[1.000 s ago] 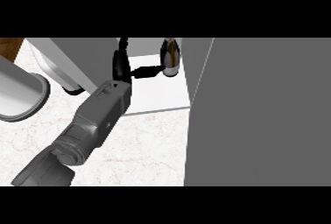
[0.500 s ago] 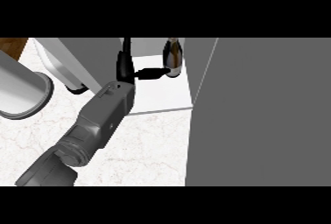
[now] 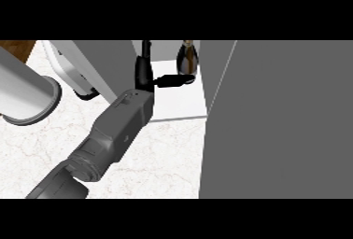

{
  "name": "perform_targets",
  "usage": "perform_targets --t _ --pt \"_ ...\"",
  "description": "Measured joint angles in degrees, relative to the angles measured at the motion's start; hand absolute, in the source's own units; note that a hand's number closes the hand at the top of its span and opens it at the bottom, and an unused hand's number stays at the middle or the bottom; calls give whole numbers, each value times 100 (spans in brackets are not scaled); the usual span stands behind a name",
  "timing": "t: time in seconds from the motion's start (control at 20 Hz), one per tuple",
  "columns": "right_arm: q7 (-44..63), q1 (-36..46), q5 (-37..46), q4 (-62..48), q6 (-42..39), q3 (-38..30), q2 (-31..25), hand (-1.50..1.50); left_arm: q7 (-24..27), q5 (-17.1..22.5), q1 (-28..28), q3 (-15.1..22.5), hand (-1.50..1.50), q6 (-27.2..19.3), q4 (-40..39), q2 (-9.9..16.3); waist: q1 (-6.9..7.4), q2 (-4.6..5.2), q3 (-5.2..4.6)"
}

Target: Pick up the wine, place it into the cabinet and close the cabinet

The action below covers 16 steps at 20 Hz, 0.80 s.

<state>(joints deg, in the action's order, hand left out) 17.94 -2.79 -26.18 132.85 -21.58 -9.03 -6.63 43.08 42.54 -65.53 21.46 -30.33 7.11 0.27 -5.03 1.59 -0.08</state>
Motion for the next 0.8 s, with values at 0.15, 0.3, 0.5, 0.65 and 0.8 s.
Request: perform_targets --t 0.15,0.3,0.5,0.65,0.8 --pt "-10 -36 41 9 14 -6 24 -150 184 52 253 40 -150 88 373 -14 43 -35 2" --pt "11 -63 139 80 60 85 86 -150 215 149 452 199 -150 -18 833 -19 75 -66 4" --pt "70 -123 139 107 113 97 96 -150 178 334 928 639 -150 -254 1622 -24 172 -108 5" --pt "48 -209 141 126 101 67 95 -150 94 478 1316 1053 -150 -579 2346 -23 253 -135 6" --pt "116 -243 130 175 191 13 62 -150 5 517 1755 1394 -150 -872 3089 -23 342 -163 7"
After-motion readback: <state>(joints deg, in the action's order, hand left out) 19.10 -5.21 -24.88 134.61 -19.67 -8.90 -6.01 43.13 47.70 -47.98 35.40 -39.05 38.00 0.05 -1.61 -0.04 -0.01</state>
